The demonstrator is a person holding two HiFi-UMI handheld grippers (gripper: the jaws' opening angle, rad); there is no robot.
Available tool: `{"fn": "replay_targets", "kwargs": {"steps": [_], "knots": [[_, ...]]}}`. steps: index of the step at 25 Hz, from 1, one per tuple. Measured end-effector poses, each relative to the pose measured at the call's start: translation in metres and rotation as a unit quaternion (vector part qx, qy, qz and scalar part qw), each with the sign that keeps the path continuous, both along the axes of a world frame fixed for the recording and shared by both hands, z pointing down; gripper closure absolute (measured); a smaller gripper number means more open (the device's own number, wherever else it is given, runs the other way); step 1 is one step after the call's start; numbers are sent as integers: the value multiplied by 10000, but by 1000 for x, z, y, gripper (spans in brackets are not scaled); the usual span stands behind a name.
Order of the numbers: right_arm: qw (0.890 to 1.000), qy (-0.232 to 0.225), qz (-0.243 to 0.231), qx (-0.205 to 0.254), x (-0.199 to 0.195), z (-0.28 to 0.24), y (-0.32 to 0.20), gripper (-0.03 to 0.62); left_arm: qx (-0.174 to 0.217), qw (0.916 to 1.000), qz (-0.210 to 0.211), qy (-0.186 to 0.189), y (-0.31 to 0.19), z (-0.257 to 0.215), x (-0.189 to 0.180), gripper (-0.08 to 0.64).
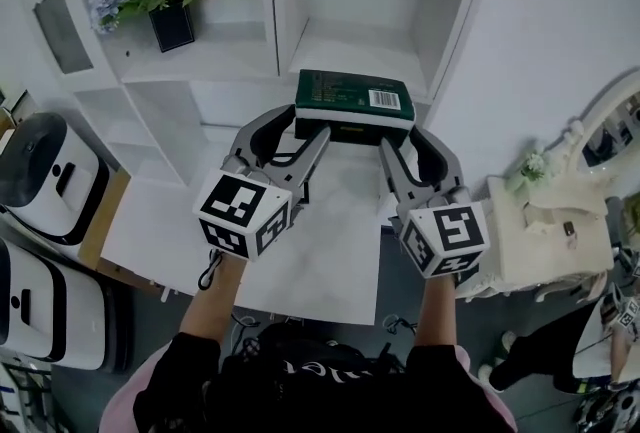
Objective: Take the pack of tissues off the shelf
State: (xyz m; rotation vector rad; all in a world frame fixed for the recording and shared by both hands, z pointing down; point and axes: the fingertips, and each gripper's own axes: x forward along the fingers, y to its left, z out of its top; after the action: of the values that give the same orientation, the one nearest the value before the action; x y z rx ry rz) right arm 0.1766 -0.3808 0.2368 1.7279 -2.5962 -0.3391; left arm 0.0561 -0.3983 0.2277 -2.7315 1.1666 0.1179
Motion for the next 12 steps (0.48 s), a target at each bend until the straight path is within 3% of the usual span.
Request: {"fn": "replay_targets", "kwargs": {"steps": [7,12], "knots": [[9989,-126,-226,-401,-5,45,31,402,-55,9988,-380,-319,42,40,-4,345],[9954,-224,-420,-837,-8,89,54,402,-431,9960,-657,-421,69,81,-7,345]]}}
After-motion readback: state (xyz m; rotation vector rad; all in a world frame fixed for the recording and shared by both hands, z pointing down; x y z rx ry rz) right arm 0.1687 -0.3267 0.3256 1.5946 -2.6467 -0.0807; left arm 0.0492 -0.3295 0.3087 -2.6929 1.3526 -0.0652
